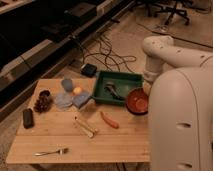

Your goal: Stack bowls into tray

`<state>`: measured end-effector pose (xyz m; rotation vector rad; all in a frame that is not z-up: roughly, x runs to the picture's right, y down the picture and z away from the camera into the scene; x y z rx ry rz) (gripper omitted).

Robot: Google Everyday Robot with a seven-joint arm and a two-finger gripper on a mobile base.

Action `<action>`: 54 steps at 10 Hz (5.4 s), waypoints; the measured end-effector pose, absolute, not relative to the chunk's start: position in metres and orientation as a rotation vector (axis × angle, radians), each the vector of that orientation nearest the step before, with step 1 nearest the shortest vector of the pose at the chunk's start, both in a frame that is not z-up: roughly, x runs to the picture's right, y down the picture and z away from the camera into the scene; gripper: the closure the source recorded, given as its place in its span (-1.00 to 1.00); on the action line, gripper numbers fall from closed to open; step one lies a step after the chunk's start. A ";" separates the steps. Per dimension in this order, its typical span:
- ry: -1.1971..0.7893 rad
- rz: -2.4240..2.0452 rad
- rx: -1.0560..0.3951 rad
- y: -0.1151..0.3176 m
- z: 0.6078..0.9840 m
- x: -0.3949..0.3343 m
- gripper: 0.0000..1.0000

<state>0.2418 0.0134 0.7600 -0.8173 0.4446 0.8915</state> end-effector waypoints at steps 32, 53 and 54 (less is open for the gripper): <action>0.243 1.399 -0.805 -0.005 0.882 0.258 1.00; 0.238 1.398 -0.811 -0.003 0.893 0.254 -0.60; 0.238 1.397 -0.811 -0.003 0.893 0.253 -0.60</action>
